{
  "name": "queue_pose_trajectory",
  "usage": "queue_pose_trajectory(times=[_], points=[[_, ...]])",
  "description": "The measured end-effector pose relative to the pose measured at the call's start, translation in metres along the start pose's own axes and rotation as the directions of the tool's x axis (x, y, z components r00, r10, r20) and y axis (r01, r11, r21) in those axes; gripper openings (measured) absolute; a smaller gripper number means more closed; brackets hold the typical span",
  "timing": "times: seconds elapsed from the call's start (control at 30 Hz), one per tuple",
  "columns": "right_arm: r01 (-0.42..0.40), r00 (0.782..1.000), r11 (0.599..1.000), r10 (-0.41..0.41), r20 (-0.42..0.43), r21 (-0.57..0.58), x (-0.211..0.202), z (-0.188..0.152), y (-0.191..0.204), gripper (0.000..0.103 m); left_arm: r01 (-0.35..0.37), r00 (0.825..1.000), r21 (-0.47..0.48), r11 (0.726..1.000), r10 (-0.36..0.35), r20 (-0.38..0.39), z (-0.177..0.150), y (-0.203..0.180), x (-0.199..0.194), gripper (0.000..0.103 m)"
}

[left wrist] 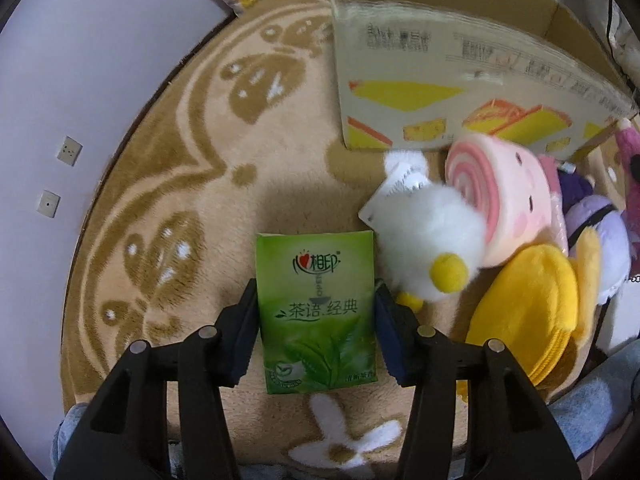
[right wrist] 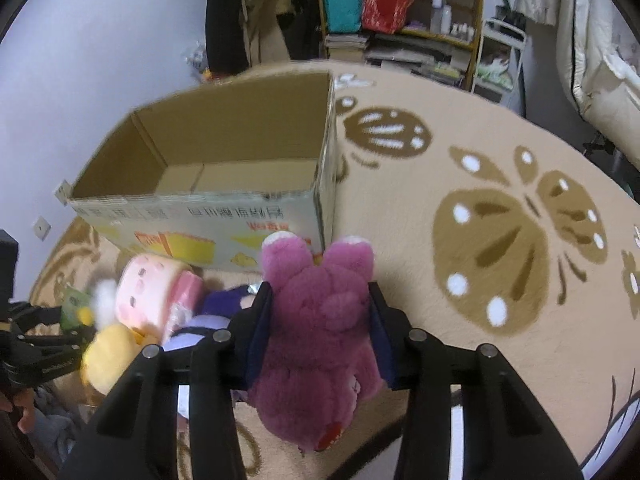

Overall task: Organize soft objects
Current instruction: 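Carry the tissue pack with the left tool while the right tool carries the pink bear into the box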

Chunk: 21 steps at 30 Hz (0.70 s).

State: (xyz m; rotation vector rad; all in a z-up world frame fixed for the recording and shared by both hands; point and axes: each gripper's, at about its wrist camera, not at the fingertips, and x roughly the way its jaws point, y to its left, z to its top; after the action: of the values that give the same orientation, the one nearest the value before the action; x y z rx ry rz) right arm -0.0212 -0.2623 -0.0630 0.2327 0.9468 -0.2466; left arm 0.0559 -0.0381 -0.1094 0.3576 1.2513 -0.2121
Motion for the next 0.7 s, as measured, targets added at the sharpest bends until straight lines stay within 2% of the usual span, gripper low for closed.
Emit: queue_pose_trajectory(times=[0.23, 0.3, 0.37, 0.53, 0.7], points=[[-0.016, 0.996, 1.0, 0.017, 0.092, -0.008, -0.025, 0.011, -0.002, 0.047, -0.016, 0.993, -0.055, 0.998, 0.022, 0.112, 0.006, 0.009, -0.049, 0.051], [-0.035, 0.992, 0.999, 0.035, 0.124, -0.004, -0.037, 0.014, -0.001, 0.047, -0.048, 0.985, -0.058, 0.997, 0.057, 0.162, 0.006, 0.007, -0.068, 0.051], [-0.044, 0.986, 0.999, 0.045, 0.158, -0.012, -0.047, 0.017, -0.002, 0.047, -0.033, 0.979, -0.064, 0.997, 0.046, 0.2, 0.005, 0.008, -0.081, 0.051], [-0.065, 0.966, 0.997, 0.074, 0.248, -0.042, -0.07, 0.023, 0.005, 0.047, -0.015, 0.947, -0.061, 0.998, 0.033, 0.318, 0.009, 0.01, -0.117, 0.051], [-0.068, 0.953, 0.995, 0.086, 0.292, -0.069, -0.078, 0.029, 0.016, 0.047, -0.014, 0.901, -0.089, 0.996, 0.051, 0.43, 0.027, 0.015, -0.134, 0.051]])
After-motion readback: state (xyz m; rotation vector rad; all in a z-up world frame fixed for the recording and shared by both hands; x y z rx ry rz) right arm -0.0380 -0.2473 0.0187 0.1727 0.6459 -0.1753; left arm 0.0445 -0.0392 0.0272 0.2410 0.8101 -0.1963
